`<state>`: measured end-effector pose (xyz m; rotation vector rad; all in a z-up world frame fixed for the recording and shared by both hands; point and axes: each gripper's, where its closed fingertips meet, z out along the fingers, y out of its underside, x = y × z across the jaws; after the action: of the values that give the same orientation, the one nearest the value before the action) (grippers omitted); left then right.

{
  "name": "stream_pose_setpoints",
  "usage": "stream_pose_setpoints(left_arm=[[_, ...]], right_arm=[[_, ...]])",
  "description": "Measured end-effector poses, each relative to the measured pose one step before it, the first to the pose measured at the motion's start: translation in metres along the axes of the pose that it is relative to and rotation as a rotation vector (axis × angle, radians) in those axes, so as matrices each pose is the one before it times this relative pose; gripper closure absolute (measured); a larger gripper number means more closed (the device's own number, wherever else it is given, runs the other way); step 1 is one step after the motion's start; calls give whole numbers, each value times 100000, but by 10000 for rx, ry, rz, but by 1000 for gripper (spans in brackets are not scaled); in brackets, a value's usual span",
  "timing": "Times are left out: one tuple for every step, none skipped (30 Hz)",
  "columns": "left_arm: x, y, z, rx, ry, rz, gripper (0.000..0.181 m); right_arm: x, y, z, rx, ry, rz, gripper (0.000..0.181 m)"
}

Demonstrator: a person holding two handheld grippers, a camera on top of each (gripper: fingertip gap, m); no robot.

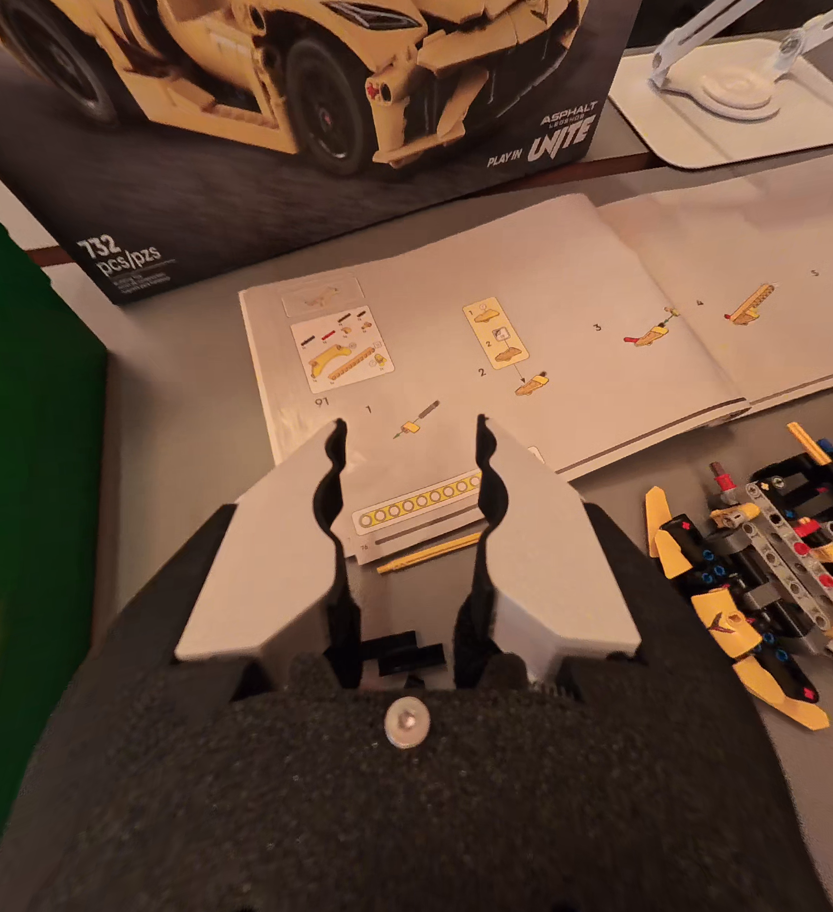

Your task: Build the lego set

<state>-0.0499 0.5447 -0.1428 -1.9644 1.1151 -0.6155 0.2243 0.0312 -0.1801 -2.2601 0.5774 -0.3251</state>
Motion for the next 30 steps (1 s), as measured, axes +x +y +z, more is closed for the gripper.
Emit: stream_pose_setpoints(left_arm=[[49, -245, -178, 2, -174, 184, 128], [13, -265, -181, 11, -202, 201, 128], [-32, -293, -168, 29, -226, 193, 128], [2, -291, -140, 30, -206, 175, 128], [41, -273, -85, 28, -161, 139, 128], [105, -247, -15, 26, -106, 82, 128], [176, -201, 56, 7, -42, 32, 129], [207, -184, 118, -12, 0, 2, 129], [180, -187, 114, -2, -7, -20, 129], [151, -210, 94, 16, -13, -36, 129], [220, -205, 108, 24, 17, -37, 129], [254, -169, 143, 27, 43, -38, 129], [295, -120, 195, 13, 58, -29, 129], [294, -90, 231, 17, 47, -4, 129], [285, -70, 237, 28, 32, 29, 129], [310, 2, 222, 8, 37, 68, 129], [279, 29, 187, 14, 16, 90, 129], [221, 65, 165, 30, -21, 86, 129], [210, 139, 149, 1, -12, 80, 130], [250, 191, 138, -45, 33, 83, 130], [251, 200, 99, -63, 60, 86, 130], [173, 140, 33, -35, 36, 88, 130], [57, 61, -56, 6, -5, 88, 130], [-20, 6, -99, 41, -23, 83, 130], [-88, -45, -141, 61, -28, 67, 130], [-156, -84, -156, 86, -38, 53, 131], [-256, -146, -203, 141, -71, 59, 133], [-406, -215, -244, 205, -139, 80, 137], [-571, -179, -252, 195, -208, 66, 140], [-596, -3, -140, 86, -193, 23, 141]], right_arm=[[300, 261, -503, -1, -233, 145, 144], [457, 426, -533, -72, -97, -32, 145], [709, 656, -557, -212, 90, -137, 147], [460, 651, -450, -216, -35, -104, 146], [-77, 566, -245, -200, -290, -22, 145], [-159, 351, -37, -121, -194, 34, 145], [-618, -43, 126, 92, -296, 14, 145], [-1103, -200, 241, 134, -478, -112, 145], [-707, -132, 296, -13, -188, -176, 144], [-392, -317, 319, 25, -29, -188, 144], [-561, -774, 344, 191, -213, -81, 144], [-566, -1184, 492, 316, -278, 98, 144], [-428, -1389, 669, 356, -200, 128, 144], [-364, -1193, 865, 232, -156, -24, 145], [-139, -858, 998, 41, -78, -151, 144], [257, -696, 1073, -27, 83, -162, 144], [327, -712, 1174, -29, 63, -152, 144], [271, -825, 1280, -35, -10, -132, 144], [201, -861, 1352, -47, -41, -157, 144], [50, -685, 1369, -129, -146, -166, 144], [47, -600, 1284, -148, -165, -146, 143], [229, -419, 1158, -176, -54, -207, 143], [208, -287, 1006, -172, -59, -284, 143], [280, -137, 801, -188, -10, -245, 143], [232, -3, 620, -217, -44, -160, 143], [58, 15, 484, -173, -153, -66, 145], [49, 44, 311, -167, -123, -79, 149], [149, 17, 180, -102, -12, -93, 153], [-103, 174, 141, -153, -121, -138, 158], [-263, 247, 158, -222, -167, -188, 160]])
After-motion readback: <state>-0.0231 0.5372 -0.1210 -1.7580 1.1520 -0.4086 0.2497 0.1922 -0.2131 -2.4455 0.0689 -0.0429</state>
